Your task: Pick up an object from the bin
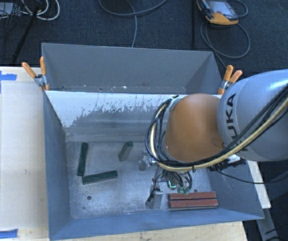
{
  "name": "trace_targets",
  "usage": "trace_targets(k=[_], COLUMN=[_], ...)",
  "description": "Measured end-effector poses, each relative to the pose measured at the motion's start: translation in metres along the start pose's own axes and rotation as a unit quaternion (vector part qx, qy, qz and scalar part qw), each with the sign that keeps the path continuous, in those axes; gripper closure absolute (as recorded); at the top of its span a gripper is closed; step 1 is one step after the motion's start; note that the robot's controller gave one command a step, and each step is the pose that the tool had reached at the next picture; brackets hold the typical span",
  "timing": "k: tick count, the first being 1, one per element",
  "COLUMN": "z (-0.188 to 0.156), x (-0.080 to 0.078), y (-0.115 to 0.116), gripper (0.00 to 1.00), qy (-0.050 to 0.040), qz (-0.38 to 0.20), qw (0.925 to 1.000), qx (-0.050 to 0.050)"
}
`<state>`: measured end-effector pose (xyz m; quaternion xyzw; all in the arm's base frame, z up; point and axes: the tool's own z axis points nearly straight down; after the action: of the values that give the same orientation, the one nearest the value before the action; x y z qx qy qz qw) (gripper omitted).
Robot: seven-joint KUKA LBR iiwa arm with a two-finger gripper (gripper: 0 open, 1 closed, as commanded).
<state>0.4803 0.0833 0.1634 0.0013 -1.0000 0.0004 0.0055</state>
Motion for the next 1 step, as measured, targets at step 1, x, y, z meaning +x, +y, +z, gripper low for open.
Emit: trace_targets(k=[1], z=[0.0954], x=[-0.0086], y=[0.0932], gripper=[0.0], qy=[-0.0063], qz=[0.031], qw=[0.9995], qx=[-0.002])
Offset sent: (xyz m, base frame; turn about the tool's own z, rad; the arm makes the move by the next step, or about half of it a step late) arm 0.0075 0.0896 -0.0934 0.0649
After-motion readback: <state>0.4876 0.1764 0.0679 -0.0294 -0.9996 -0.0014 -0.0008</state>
